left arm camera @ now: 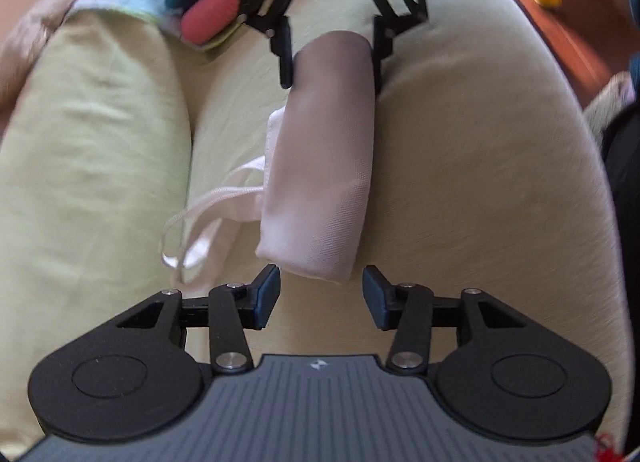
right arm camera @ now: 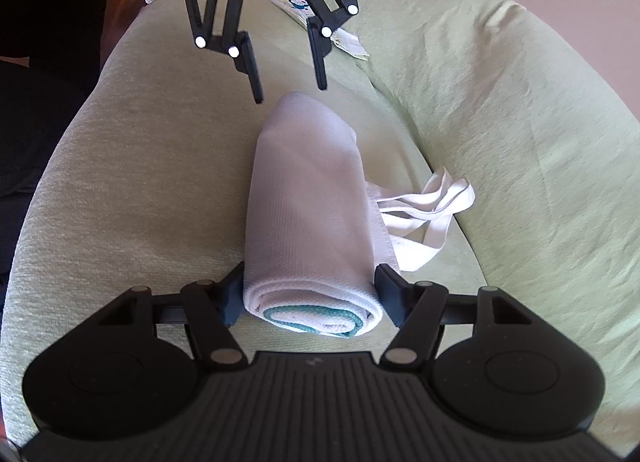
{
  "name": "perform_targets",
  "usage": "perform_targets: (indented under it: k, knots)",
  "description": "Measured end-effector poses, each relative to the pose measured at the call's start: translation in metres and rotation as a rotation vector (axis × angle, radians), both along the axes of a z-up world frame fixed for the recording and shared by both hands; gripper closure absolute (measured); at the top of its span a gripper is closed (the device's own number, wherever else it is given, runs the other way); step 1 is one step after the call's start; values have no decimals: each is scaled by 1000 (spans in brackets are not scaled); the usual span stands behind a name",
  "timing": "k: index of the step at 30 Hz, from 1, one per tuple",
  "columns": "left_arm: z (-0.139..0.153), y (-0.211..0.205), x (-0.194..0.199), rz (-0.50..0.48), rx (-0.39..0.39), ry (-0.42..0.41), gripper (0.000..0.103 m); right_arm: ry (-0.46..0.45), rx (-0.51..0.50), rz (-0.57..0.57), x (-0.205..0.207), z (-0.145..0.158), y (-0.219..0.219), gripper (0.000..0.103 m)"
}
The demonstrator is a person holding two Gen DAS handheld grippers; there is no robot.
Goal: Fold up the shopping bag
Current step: 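Grasp both ends of the roll with the left and right grippers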
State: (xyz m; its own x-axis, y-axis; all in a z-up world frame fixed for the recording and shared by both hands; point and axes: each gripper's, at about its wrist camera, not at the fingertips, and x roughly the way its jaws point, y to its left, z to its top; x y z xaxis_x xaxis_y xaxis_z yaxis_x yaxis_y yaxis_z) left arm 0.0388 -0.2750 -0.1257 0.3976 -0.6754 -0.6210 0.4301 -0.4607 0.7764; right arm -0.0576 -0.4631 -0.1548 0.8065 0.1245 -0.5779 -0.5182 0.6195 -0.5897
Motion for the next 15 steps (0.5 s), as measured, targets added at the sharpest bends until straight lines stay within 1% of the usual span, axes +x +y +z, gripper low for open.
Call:
perform_targets:
  k: [1, 2, 3, 5, 7, 8, 9, 11, 12, 14, 15]
  knots:
    - [-5, -1, 0, -26, 1, -24, 47, 3, 5, 1, 0, 0, -1, 39]
    - [-13, -2, 1, -68, 1, -63, 43, 4, 6, 4, 1, 0, -1, 39]
    - [-20, -4, 3, -99, 0, -94, 42, 5, 7, 7, 2, 1, -2, 39]
    - [-32, -5, 8, -179, 1, -151, 41, 3, 6, 17, 3, 0, -2, 39]
    - [-34, -5, 12, -212, 10, -143, 42, -9, -3, 32, 1, -2, -2, 39]
    - [-30, -8, 16, -206, 25, -103, 43, -26, -11, 43, 0, -4, -2, 39]
    - [-29, -9, 17, -203, 30, -88, 43, -50, -22, 54, -2, -7, -2, 39]
    - [-21, -16, 24, -175, 51, -12, 43, -104, -35, 69, -3, -14, -3, 40]
    - [-15, -21, 27, -140, 55, 50, 44, -117, -24, 65, 0, -16, -3, 40]
    - [-3, -32, 33, -71, 64, 173, 44, -110, 23, 39, 8, -15, -4, 40]
    - [2, -36, 35, -37, 63, 229, 44, -83, 61, 13, 13, -11, -5, 40]
